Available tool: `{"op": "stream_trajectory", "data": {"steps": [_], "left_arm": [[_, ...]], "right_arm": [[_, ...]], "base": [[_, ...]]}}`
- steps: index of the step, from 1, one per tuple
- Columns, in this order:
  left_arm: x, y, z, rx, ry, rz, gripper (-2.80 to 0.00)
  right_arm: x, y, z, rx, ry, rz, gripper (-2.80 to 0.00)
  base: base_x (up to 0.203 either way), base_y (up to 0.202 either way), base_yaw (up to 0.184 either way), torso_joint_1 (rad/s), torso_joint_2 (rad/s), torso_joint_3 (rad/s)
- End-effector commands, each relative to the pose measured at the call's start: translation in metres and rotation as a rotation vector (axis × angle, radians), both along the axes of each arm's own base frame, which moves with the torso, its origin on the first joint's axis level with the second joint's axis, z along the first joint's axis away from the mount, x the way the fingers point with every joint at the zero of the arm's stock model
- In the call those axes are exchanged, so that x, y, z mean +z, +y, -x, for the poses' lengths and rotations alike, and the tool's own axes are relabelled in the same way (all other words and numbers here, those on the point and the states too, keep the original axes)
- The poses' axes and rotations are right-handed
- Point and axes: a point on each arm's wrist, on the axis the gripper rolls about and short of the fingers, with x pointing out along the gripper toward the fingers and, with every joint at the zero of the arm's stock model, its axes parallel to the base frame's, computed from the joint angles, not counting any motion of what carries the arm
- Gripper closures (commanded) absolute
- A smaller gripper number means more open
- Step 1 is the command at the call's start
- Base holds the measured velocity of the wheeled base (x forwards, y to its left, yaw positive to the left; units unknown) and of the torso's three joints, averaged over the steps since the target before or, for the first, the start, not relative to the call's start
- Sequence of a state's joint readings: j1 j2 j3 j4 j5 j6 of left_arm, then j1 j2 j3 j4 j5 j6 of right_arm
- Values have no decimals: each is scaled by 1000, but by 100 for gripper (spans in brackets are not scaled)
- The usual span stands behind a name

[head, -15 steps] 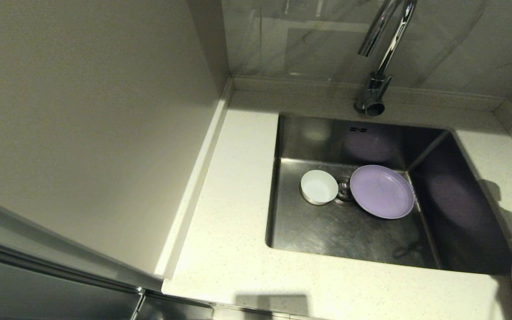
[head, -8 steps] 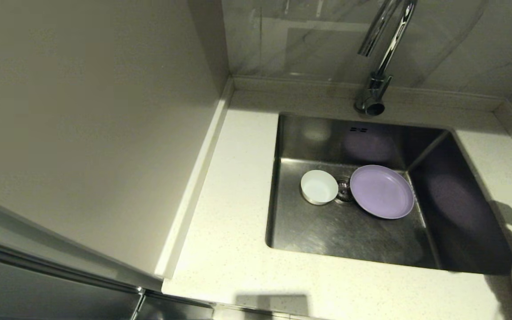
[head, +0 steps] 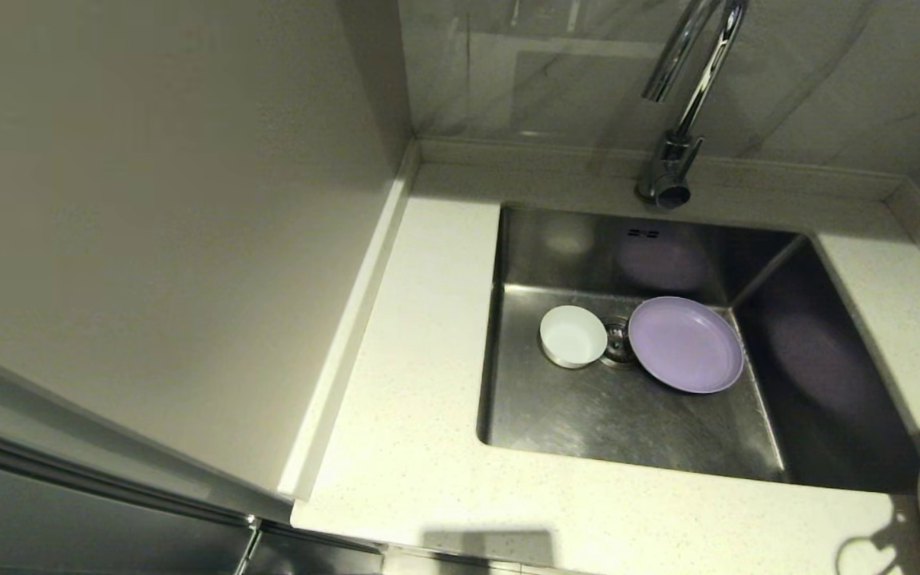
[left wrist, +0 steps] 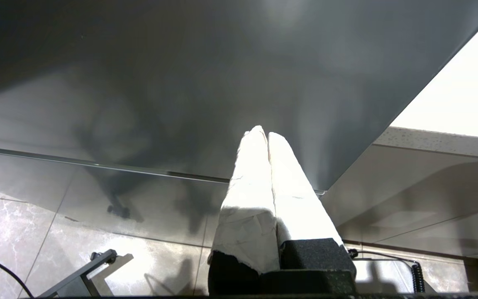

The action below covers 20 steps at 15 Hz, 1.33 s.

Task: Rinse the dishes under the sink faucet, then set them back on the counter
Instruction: Put a plate into the sink

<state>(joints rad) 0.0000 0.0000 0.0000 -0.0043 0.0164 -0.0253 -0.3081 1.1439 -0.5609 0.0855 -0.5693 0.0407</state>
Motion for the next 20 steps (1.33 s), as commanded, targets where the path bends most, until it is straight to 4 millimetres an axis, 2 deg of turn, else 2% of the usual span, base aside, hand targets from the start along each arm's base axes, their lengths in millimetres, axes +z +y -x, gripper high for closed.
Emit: {"op": "stream_trajectory", "data": {"steps": [1,7,11,12,20], "left_arm": [[0,0,0,0,-3,-1,0],[0,0,0,0,-3,1,0],[0,0,0,-1,-3,1,0],[0,0,0,0,-3,0,0],[0,0,0,0,-3,1,0]], "right_arm": [[0,6,-1,46,-3,1,0],[-6,46,-36,296,-50,-33,0],[-18,50,-39,300,-31,-49,0],[-21,50,-39,293,-39,-52,-280],[-33,50,-45,267,-29,-31,-280]], "base": [[0,0,0,0,0,0],[0,0,0,0,0,0],[0,0,0,0,0,0],[0,0,0,0,0,0],[0,0,0,0,0,0]]}}
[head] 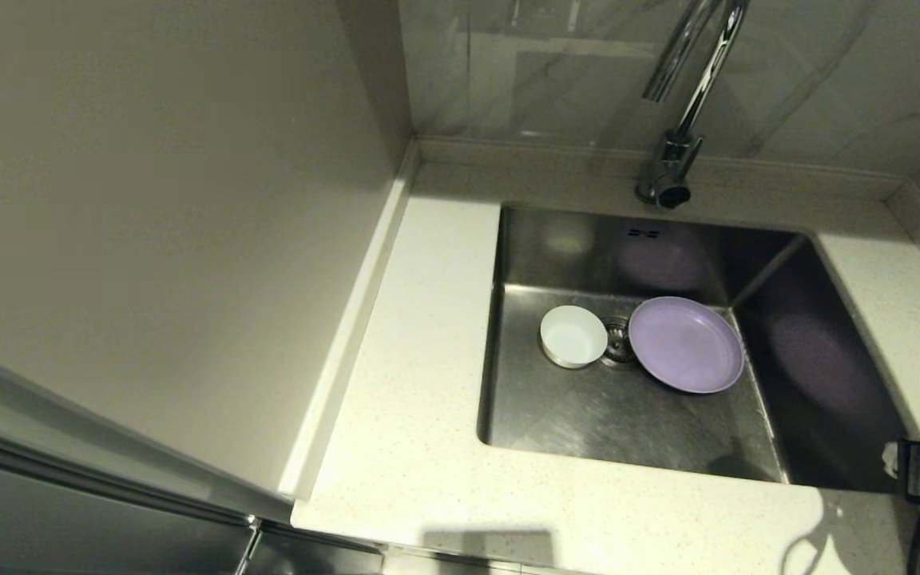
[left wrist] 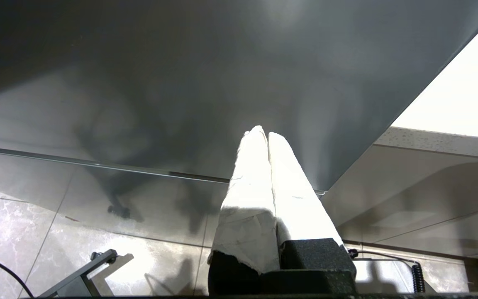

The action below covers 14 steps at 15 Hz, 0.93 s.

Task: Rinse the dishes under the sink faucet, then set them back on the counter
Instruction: Put a plate into the sink

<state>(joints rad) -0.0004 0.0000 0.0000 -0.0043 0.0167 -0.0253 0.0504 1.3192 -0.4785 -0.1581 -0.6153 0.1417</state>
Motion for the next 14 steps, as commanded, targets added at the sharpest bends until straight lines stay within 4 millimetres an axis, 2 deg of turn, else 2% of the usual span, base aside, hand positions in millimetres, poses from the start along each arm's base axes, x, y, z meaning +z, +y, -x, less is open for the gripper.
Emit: {"op": "stream_trajectory", "data": {"steps": [1,8,14], "left_arm": [[0,0,0,1,-3,-1,0],[0,0,0,1,-3,1,0],[0,0,0,-1,-3,1,0]], "right_arm": [[-7,0,0,-2,31,3,-280],[-12,0,-7,-3,57,3,-280],[-17,-2,-35,-20,59,5,-280]], "base": [[0,0,0,0,0,0],[0,0,0,0,0,0],[0,0,0,0,0,0]]}}
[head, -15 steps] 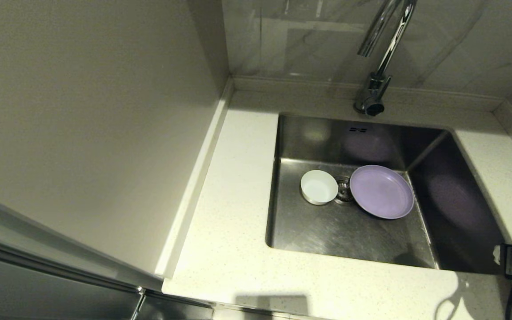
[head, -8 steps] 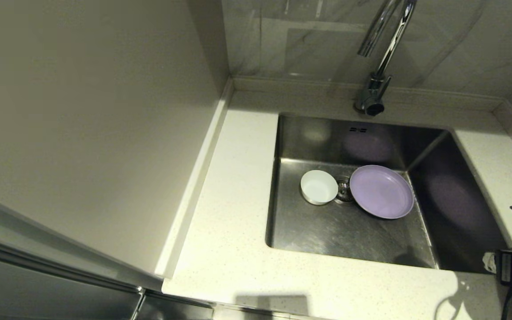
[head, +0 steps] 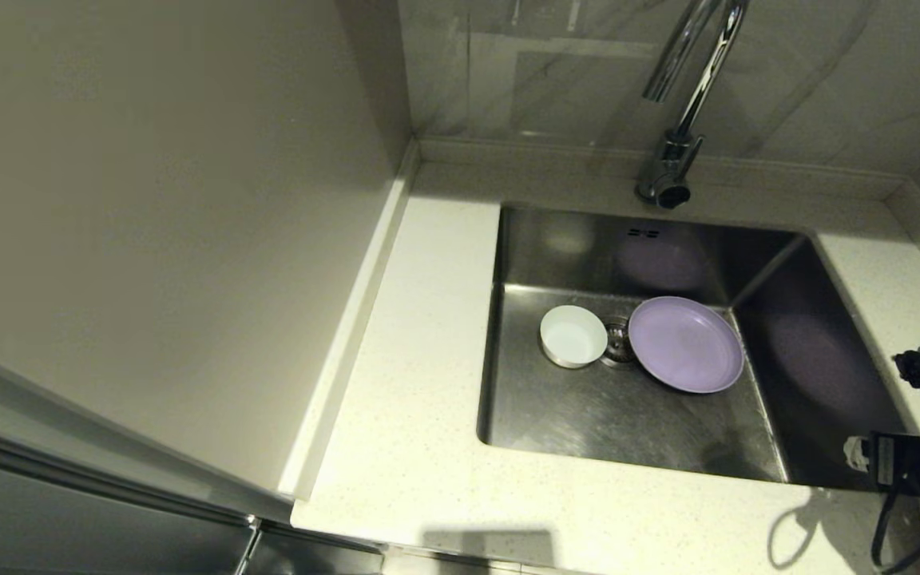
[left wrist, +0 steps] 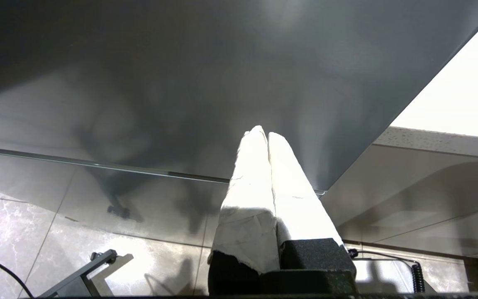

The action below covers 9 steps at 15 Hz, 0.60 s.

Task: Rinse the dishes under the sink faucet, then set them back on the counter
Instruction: Put a plate into the sink

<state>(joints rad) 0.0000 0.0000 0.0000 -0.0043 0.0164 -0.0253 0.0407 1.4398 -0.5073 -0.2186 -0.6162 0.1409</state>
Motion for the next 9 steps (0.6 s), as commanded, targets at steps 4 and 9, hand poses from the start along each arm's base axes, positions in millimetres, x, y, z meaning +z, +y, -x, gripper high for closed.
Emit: {"op": "stream_trajectory", "data": {"steps": [4,9], "left_arm": [[0,0,0,0,-3,1,0],[0,0,0,0,-3,1,0]], "right_arm": [[-11,-10,-31,-58,-17,24,-280],[-4,-23,-31,-99,-26,50,-280]], "base": [[0,0,0,0,0,0],[0,0,0,0,0,0]]}}
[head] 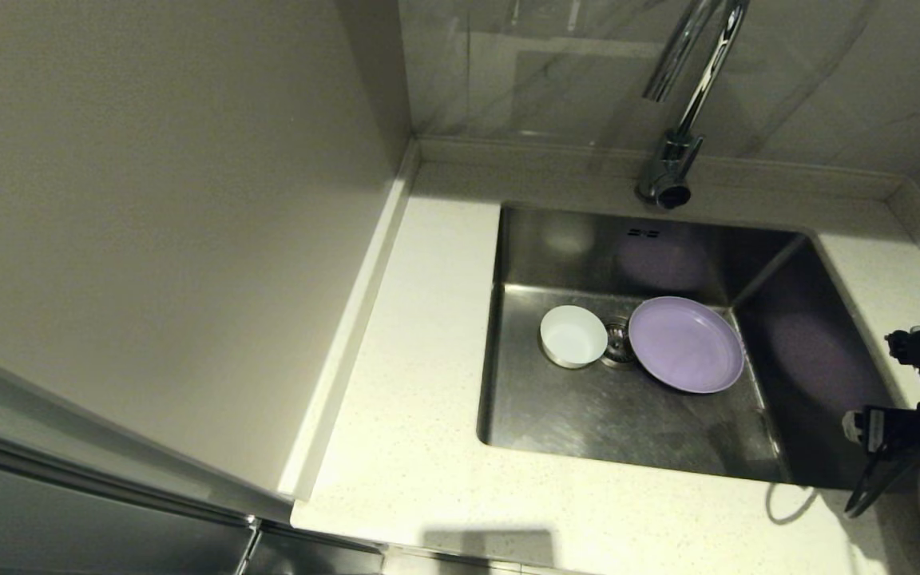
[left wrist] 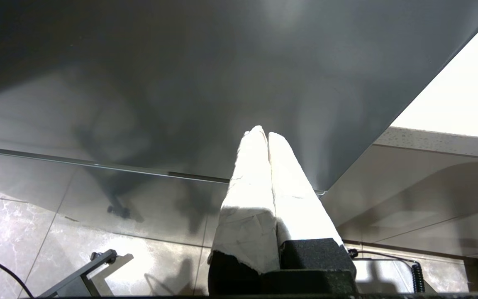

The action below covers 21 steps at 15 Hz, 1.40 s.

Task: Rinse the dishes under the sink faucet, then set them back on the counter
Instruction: Put a plate into the sink

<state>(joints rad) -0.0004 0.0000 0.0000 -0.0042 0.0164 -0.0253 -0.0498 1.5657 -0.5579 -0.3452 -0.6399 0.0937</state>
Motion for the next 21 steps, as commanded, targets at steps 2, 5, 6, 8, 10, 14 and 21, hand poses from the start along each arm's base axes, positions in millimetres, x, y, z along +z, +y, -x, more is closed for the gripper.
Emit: {"op": "stream_trajectory", "data": {"steps": [2,5,6,8,10,14,21], "left_arm": [[0,0,0,1,-3,-1,0],[0,0,0,1,-3,0,0],[0,0,0,1,-3,1,0],[0,0,0,1,-3,1,0],[0,0,0,1,-3,1,0],[0,0,0,1,-3,1,0],[0,0,0,1,-3,1,0]], "right_arm": [[2,-9,2,-42,-3,13,-280],[4,-11,6,-58,-12,17,-280],[3,-12,10,-63,-9,19,-280],[-1,-11,17,-69,8,20,-280],[-3,-11,20,-74,18,23,0],[-7,-11,24,-76,42,23,0],[-8,-11,25,-72,48,26,0]], "base": [[0,0,0,0,0,0],[0,0,0,0,0,0],[0,0,0,0,0,0],[0,0,0,0,0,0],[0,0,0,0,0,0],[0,0,0,0,0,0],[0,0,0,0,0,0]]}}
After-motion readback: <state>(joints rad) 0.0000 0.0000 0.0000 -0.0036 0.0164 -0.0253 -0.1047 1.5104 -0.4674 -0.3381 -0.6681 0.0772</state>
